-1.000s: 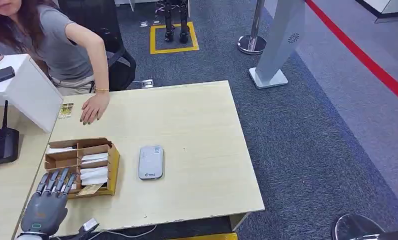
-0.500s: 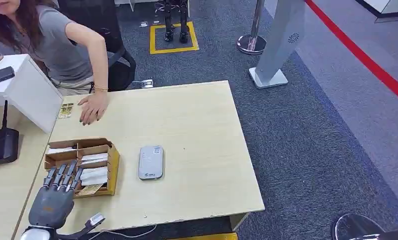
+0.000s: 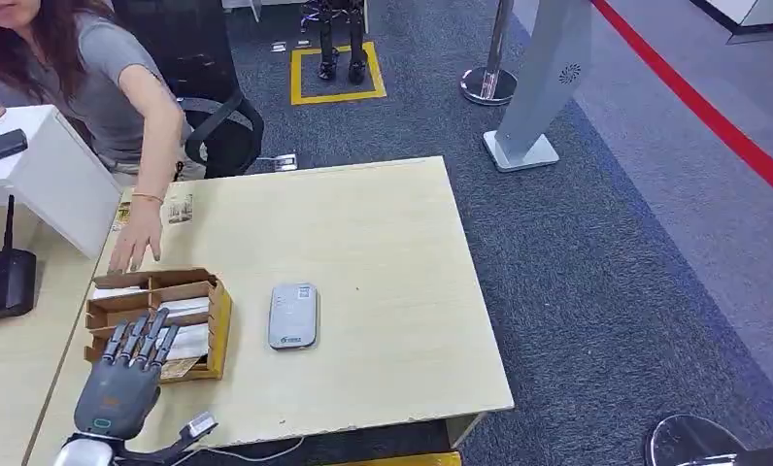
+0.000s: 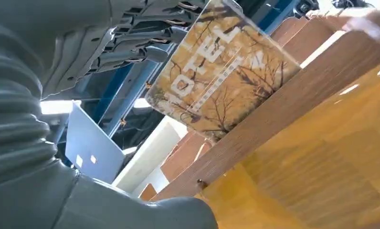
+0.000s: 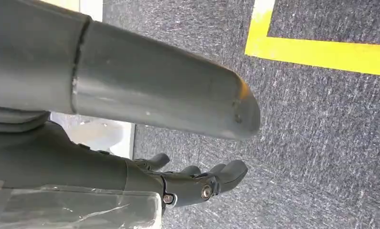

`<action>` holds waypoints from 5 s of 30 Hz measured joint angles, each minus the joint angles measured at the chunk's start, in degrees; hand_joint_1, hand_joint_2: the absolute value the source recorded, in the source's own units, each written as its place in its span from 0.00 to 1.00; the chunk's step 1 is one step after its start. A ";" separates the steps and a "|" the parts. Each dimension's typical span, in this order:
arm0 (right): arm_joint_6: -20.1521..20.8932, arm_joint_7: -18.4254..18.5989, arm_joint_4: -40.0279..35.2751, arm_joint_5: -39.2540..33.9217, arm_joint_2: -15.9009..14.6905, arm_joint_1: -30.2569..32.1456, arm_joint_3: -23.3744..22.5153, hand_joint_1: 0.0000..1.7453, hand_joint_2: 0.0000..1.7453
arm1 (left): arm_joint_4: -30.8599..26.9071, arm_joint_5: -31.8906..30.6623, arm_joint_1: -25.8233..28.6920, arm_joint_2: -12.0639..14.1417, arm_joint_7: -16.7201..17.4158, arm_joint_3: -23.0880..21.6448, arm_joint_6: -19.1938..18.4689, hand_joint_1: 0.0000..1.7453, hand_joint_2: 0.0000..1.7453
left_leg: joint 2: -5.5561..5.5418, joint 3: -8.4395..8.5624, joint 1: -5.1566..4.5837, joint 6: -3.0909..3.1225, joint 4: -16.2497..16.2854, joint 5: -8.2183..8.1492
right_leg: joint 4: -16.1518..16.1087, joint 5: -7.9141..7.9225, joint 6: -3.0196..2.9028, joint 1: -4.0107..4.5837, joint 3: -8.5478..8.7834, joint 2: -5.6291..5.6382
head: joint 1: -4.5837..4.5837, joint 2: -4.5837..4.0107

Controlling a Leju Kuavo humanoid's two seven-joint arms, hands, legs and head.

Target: Pass the card to the sensor for recognition and then transmit it.

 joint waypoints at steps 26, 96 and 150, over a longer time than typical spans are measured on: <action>0.02 0.00 0.00 0.04 0.00 -0.10 0.02 0.00 0.00 | 2.38 0.00 -2.39 -3.39 -1.18 -1.79 0.87 0.00 1.00 | 0.00 0.00 0.00 0.00 0.00 0.00 | 0.00 0.01 -0.01 0.00 0.00 0.00 | 0.00 -0.02; -0.44 -0.39 0.00 -1.66 0.00 0.42 -0.26 0.00 0.00 | -2.14 -0.02 1.36 -9.18 -2.34 -1.88 -1.62 0.00 1.00 | 0.00 -0.01 -0.01 0.00 0.00 0.00 | 0.00 0.01 -0.01 0.00 0.00 0.00 | 0.00 0.00; -1.09 -0.57 0.00 -2.01 0.00 0.40 -1.66 0.00 0.00 | -7.48 -0.07 0.23 -5.07 10.16 -5.40 -9.77 0.00 1.00 | 0.00 0.00 -0.01 0.00 0.00 0.00 | 0.00 0.01 -0.01 0.00 0.00 0.00 | 0.00 0.00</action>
